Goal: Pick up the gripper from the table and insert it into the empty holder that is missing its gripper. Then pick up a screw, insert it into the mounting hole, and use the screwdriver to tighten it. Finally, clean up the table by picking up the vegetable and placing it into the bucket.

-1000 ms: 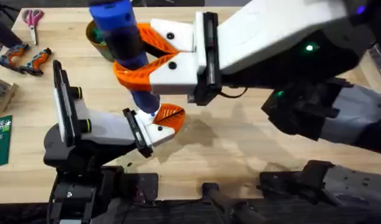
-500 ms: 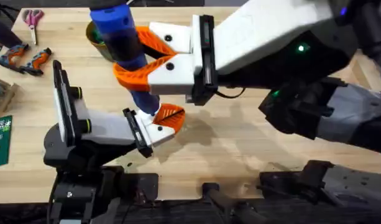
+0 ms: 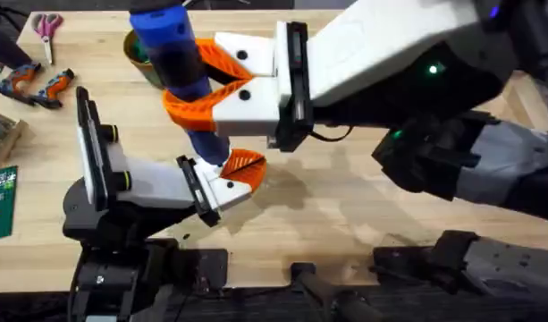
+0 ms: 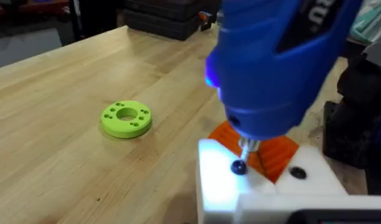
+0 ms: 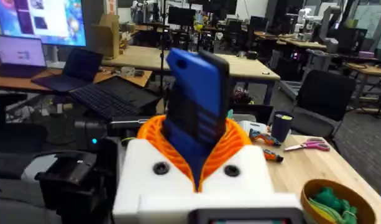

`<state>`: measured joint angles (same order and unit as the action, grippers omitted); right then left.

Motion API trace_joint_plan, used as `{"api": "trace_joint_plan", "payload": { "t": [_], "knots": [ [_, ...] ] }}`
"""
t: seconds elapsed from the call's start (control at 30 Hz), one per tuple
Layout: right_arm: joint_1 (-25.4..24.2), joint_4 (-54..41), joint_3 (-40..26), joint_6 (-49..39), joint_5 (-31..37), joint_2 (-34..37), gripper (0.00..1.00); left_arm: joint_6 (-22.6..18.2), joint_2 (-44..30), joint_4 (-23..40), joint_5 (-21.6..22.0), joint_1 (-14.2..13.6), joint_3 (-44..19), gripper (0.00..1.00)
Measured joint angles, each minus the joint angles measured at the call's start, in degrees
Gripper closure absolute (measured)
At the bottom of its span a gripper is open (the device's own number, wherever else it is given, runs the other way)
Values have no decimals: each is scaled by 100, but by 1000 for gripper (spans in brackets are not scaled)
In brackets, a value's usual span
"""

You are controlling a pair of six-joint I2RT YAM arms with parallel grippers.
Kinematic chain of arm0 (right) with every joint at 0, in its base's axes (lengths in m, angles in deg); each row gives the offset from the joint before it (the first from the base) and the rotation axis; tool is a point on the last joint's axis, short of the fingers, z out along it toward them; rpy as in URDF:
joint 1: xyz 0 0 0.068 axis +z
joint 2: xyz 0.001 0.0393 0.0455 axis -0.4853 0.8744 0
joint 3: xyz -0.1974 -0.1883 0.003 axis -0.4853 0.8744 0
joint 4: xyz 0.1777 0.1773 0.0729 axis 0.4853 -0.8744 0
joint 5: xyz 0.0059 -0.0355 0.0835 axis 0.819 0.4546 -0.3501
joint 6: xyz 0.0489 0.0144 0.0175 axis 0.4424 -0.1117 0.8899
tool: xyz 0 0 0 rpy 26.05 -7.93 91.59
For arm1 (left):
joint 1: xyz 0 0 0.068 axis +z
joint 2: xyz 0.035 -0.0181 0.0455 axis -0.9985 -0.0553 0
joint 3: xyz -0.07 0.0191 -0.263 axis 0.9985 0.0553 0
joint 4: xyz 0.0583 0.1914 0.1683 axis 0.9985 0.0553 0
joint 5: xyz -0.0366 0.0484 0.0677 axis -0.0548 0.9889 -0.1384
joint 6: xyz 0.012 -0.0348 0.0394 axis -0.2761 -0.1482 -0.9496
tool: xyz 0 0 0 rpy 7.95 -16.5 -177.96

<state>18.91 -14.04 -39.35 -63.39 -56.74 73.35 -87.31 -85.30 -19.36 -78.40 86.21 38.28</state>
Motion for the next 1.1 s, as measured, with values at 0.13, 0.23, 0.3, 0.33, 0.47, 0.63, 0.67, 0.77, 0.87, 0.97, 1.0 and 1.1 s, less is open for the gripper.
{"api": "trace_joint_plan", "payload": {
  "t": [0.13, 0.23, 0.3, 0.33, 0.47, 0.63, 0.67, 0.77, 0.87, 0.97, 1.0, 1.1],
  "knots": [
    [0, 0, 0, 0, 0, -1, 974, -2, 0, 0, 0, 2, 0, 997],
    [0, 0, 0, 7, 20, 0, 974, -2, -1, 0, 0, 2, 0, 997],
    [0, 0, 0, 20, 20, -1, 974, 0, -2, 0, 0, 1, 0, 997],
    [0, 0, 0, 22, 20, -1, 974, -2, 0, 0, 0, 0, 0, 997],
    [0, 0, 0, 24, 20, -1, 974, -2, 0, 2, 0, -1, 0, 997],
    [4, -1, 0, 101, 203, -1, 974, -1, -1, 0, 0, 2, 0, 997],
    [4, -9, 0, 116, 229, -1, 974, -2, 0, 2, 0, 2, 0, 997],
    [7, -17, 0, 146, 273, -1, 974, 0, 0, 0, 0, 2, 0, 997],
    [7, -17, 0, 153, 275, -1, 974, -2, 0, 0, 0, 1, 0, 997],
    [34, -16, 0, 170, 284, -1, 974, -2, -1, 0, 0, -1, 0, 997],
    [48, -17, 0, 170, 291, -1, 974, 0, 0, 0, 0, 0, 0, 997],
    [91, -133, 0, 170, 295, 1, 974, -2, -2, 0, 0, 0, 0, 997]
  ]
}}
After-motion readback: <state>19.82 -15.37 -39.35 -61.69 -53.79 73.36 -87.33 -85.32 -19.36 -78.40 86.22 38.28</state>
